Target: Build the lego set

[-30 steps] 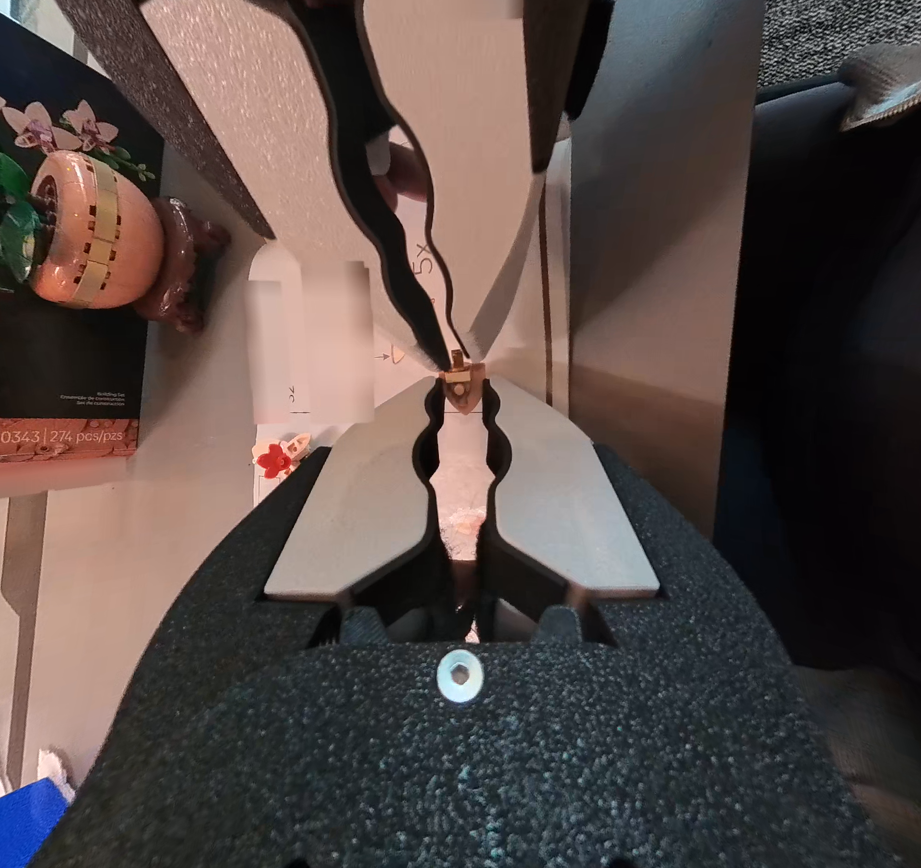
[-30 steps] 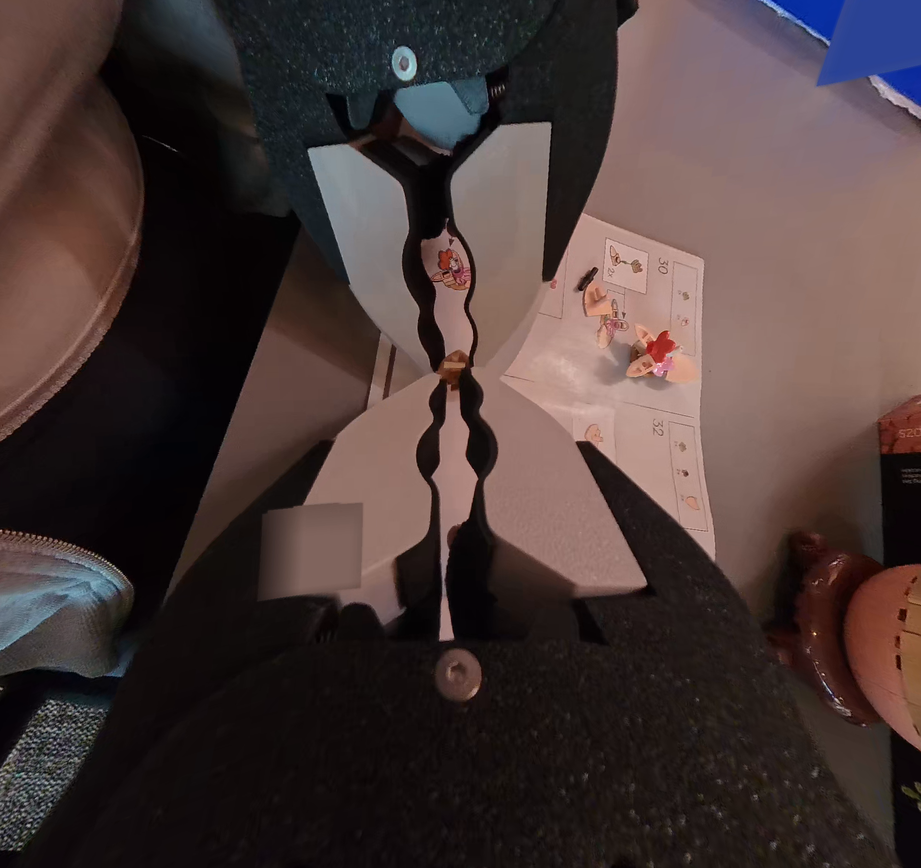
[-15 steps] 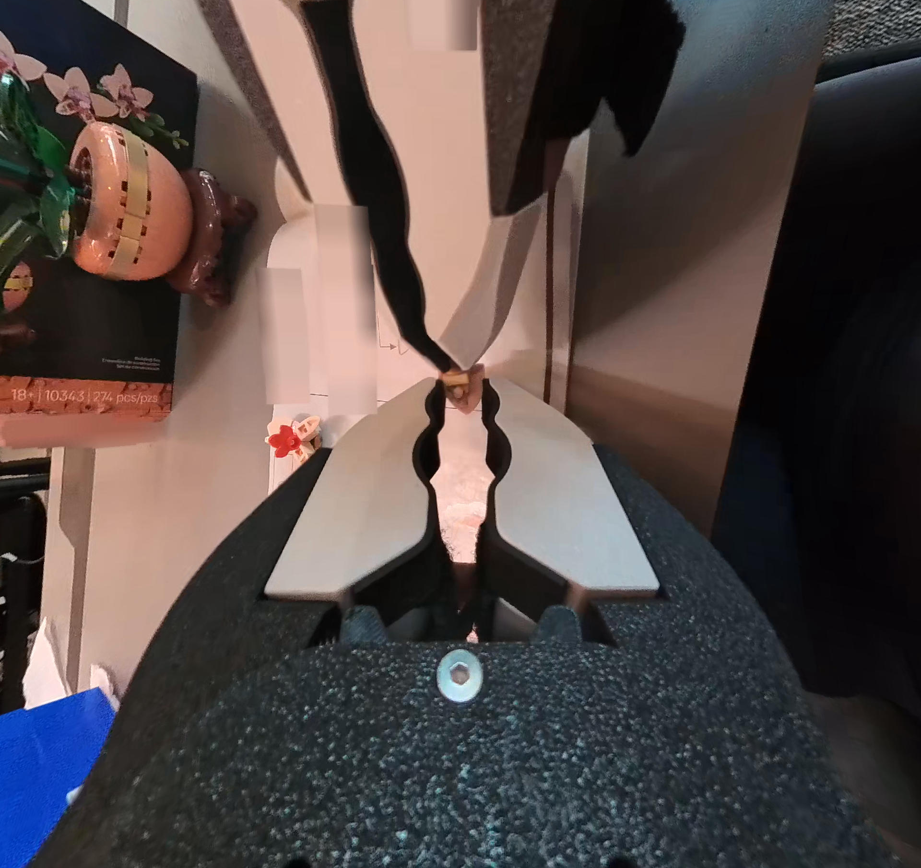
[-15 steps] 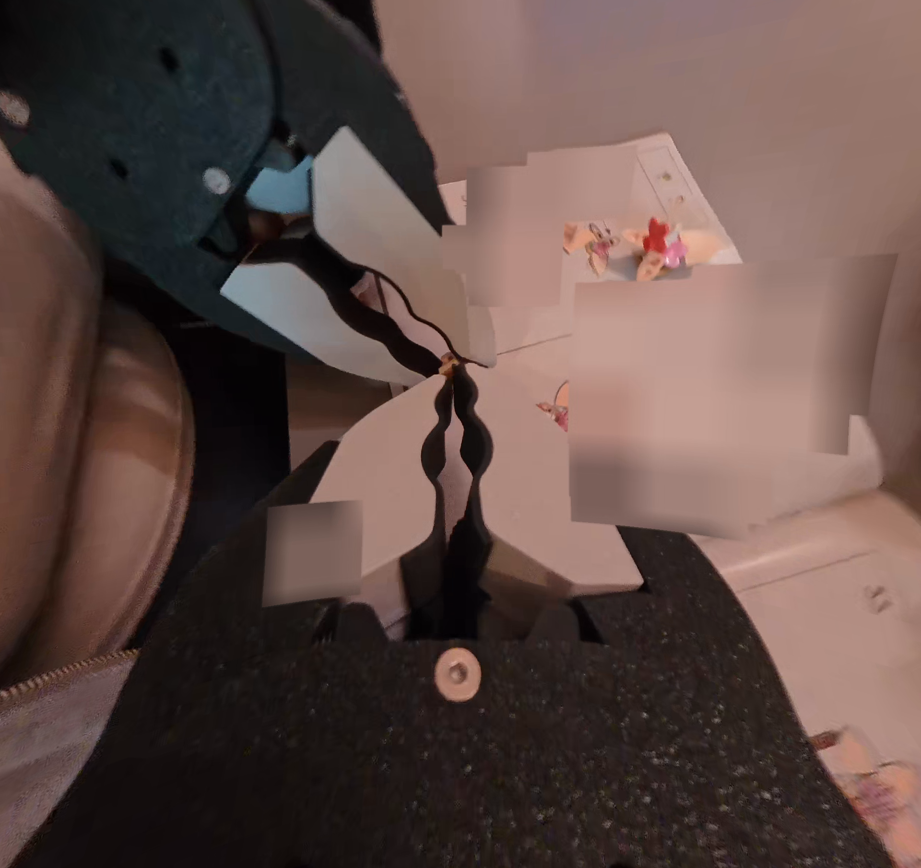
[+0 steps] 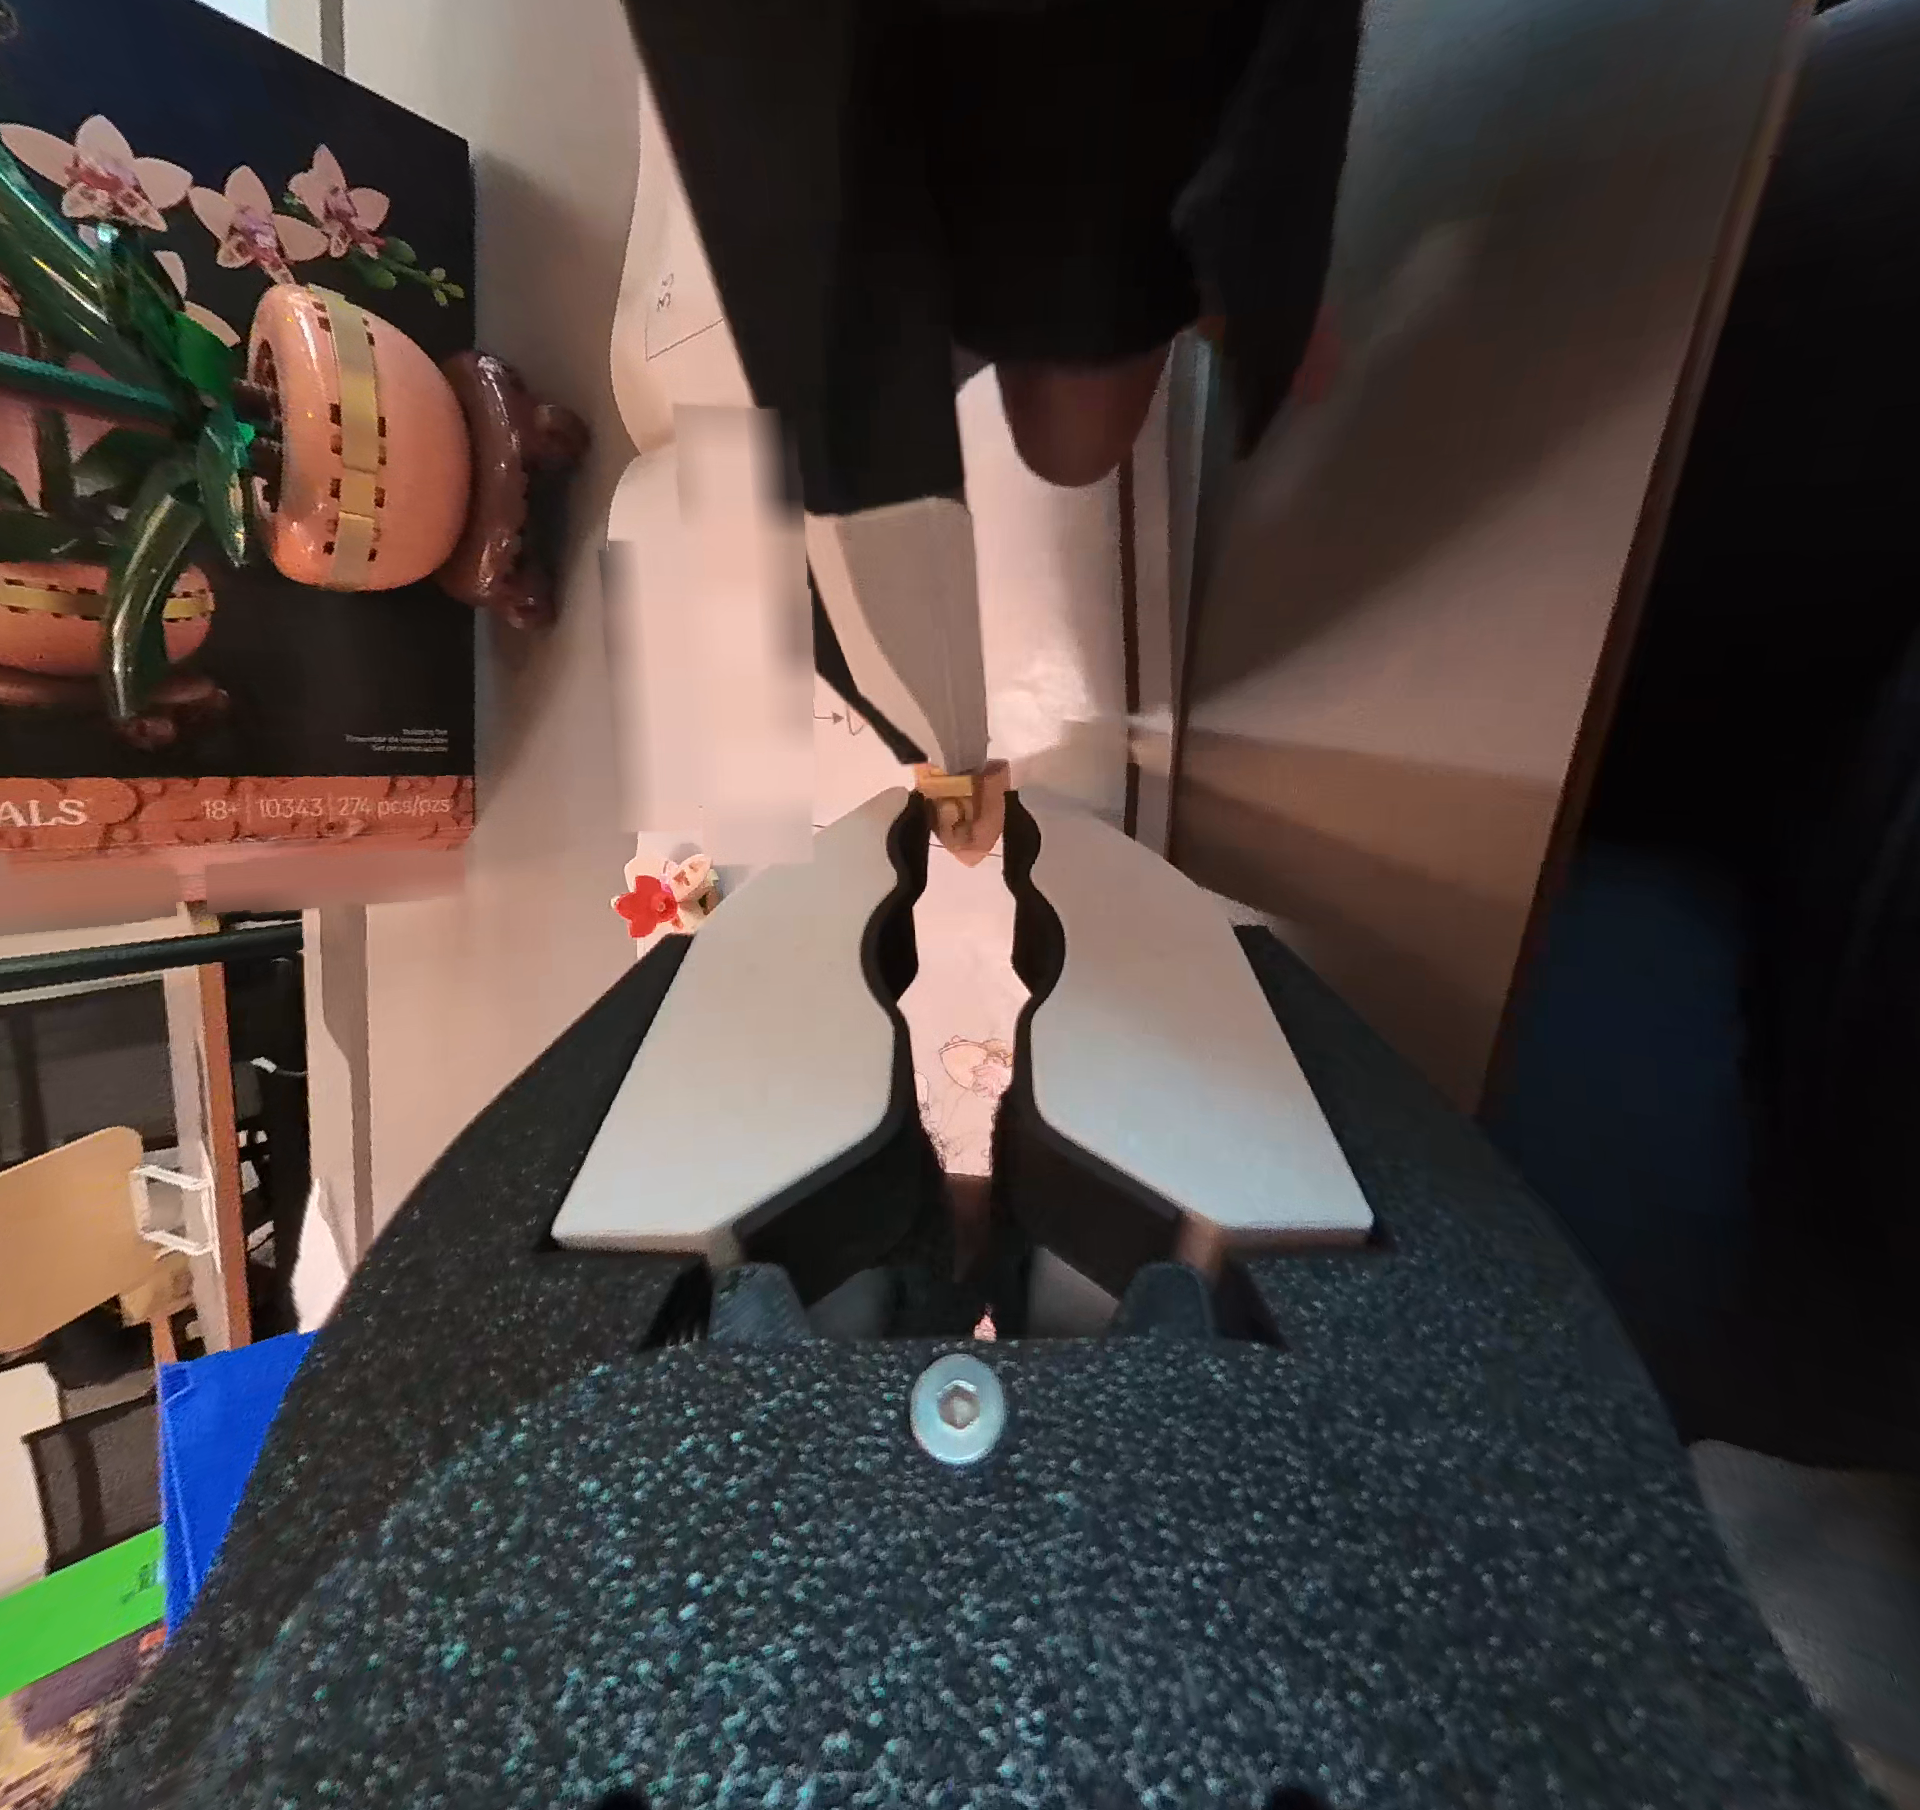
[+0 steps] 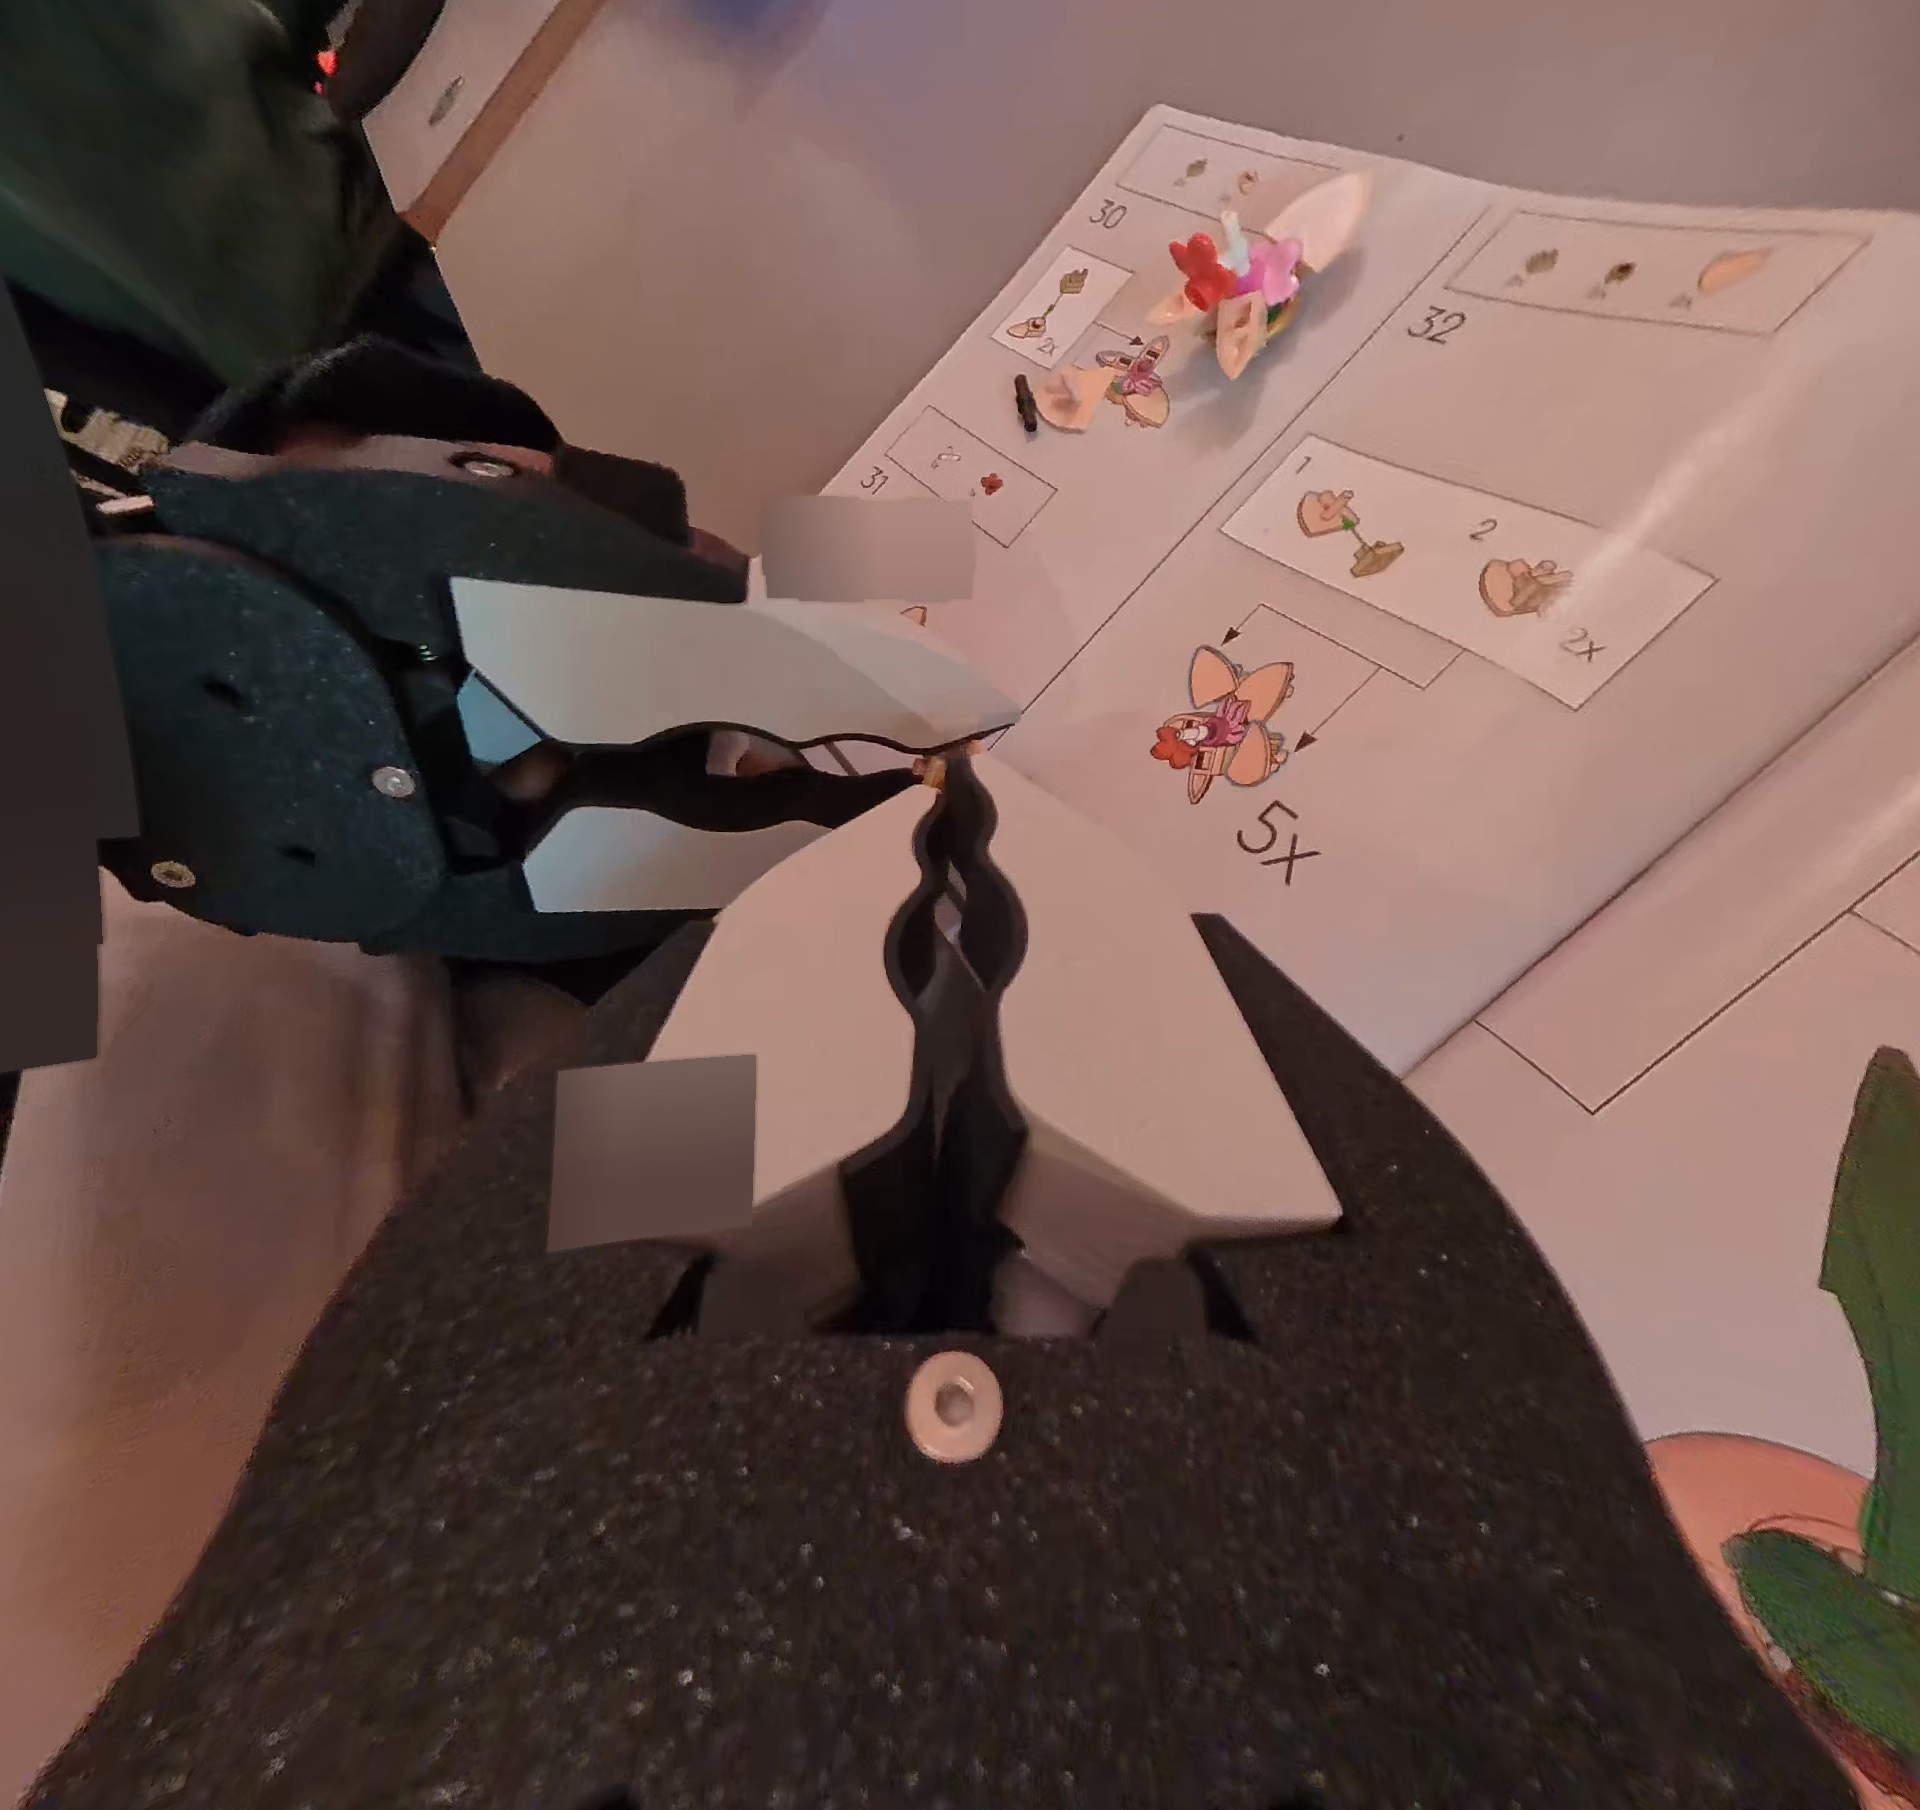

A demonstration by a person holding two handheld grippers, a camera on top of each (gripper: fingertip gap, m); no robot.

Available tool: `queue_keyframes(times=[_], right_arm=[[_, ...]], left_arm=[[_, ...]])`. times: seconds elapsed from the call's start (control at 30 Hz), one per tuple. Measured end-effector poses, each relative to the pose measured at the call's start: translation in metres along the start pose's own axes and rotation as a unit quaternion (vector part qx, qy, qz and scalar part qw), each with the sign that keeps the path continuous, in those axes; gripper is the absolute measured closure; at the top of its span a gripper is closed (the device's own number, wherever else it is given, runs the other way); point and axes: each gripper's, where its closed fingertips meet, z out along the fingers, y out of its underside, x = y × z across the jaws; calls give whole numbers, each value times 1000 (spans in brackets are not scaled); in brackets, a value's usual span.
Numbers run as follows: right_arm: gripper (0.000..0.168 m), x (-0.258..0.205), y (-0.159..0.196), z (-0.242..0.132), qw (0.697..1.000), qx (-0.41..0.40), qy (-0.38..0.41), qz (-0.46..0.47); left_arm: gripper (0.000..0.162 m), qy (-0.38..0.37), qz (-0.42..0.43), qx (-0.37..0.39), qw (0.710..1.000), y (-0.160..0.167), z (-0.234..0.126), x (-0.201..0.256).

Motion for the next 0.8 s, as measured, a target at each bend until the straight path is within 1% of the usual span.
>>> queue_keyframes(times=[0.07, 0.13, 0.17, 0.2, 0.23, 0.27, 0.3, 0.33, 0.37, 0.43, 0.47, 0.53, 0.67, 0.8], right_arm=[[168, 1, 0, 0, 1000, 1, -1, 5], [168, 0, 0, -1, 1000, -2, -6, -18], [166, -2, -1, -1, 999, -5, -15, -40], [156, -3, -2, -2, 998, -8, -23, -57], [150, -5, -2, -4, 996, -15, -34, -81], [149, -4, -2, -7, 993, -23, -36, -113], [144, 1, -1, -9, 988, -30, -23, -151], [144, 6, 0, -11, 980, -38, -11, -195], [144, 10, -1, -12, 970, -42, -2, -241], [151, 5, -2, -11, 944, -42, -7, -327], [156, 5, -5, -10, 931, -39, 0, -362], [158, 6, -8, -7, 909, -39, 11, -414], [158, 2, -6, 0, 887, -44, -2, -459], [164, 5, -6, 6, 876, -49, 9, -481]], left_arm=[[149, 6, -6, 5, 1000, 0, 0, 0], [148, 19, -14, 18, 1000, -1, 0, 1], [148, 34, -25, 25, 999, -2, 0, 1], [148, 51, -39, 32, 997, -2, 1, 2], [148, 66, -51, 39, 996, -3, 1, 2], [148, 77, -60, 47, 994, -3, 2, 2], [148, 84, -67, 54, 993, -2, 2, 2], [148, 86, -68, 59, 992, -2, 2, 2], [148, 85, -66, 61, 992, -2, 2, 2], [148, 85, -62, 62, 993, -2, 2, 2], [148, 87, -64, 62, 992, -2, 2, 2], [148, 94, -71, 64, 991, -2, 3, 2], [148, 97, -75, 64, 990, -1, 3, 2], [148, 100, -73, 64, 990, -1, 3, 2]])
